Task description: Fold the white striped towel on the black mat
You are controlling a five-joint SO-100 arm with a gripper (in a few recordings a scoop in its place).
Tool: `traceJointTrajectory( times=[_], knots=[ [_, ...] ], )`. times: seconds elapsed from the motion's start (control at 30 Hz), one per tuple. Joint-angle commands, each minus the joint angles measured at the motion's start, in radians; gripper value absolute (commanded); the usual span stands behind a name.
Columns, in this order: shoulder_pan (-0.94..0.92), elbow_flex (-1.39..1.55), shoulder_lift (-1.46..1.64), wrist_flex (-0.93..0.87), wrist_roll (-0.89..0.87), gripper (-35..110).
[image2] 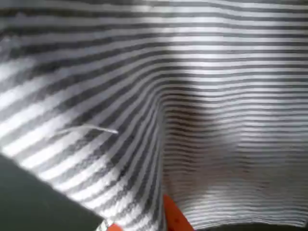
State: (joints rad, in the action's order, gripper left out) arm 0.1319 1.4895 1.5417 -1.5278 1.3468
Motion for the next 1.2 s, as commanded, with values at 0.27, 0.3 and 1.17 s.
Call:
traceJointTrajectory(
  times=[0.27,0.3,1.17],
  knots=[
    [-0.482,-0.195,0.106,-0.149,0.360,0],
    [-0.523,-0.210,0.097,-0.152,0.390,0],
    [-0.976,-0.236,-0.305,0.319,0.698,28]
  ],
)
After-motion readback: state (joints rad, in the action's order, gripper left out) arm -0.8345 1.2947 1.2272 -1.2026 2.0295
